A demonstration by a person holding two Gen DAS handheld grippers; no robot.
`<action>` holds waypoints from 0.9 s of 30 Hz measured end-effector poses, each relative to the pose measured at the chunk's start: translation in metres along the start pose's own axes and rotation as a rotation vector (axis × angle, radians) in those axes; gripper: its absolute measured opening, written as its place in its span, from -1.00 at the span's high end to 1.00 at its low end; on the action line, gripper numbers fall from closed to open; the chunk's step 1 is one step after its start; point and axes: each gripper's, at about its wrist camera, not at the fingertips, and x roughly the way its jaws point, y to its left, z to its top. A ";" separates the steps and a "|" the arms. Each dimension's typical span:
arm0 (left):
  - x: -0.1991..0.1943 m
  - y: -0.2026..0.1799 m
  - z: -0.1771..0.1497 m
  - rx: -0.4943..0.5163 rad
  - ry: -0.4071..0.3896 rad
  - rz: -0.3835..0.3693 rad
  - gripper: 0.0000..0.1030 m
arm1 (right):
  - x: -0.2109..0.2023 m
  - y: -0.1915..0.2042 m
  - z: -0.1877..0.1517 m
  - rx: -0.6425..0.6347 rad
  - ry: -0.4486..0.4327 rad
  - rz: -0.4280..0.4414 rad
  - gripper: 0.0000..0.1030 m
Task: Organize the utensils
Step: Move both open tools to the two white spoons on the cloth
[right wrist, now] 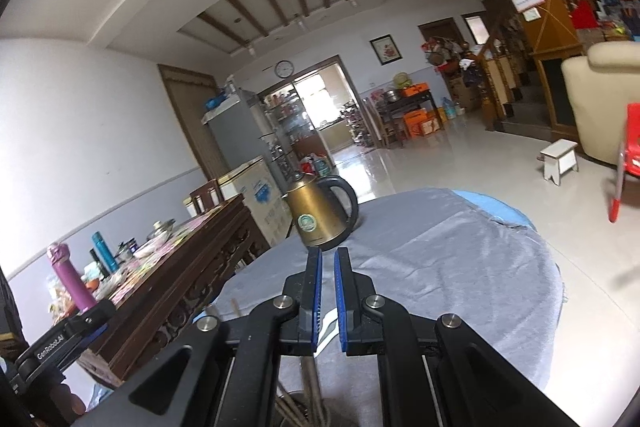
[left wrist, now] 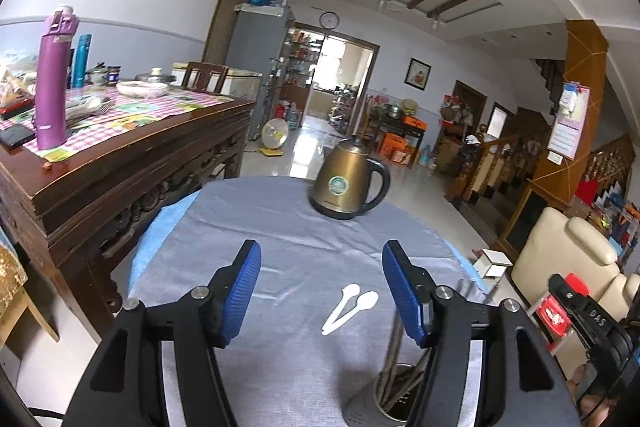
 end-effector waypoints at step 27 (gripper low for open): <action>0.135 0.052 -0.075 -0.012 0.359 0.100 -0.26 | 0.171 -0.102 -0.072 0.297 0.545 0.121 0.81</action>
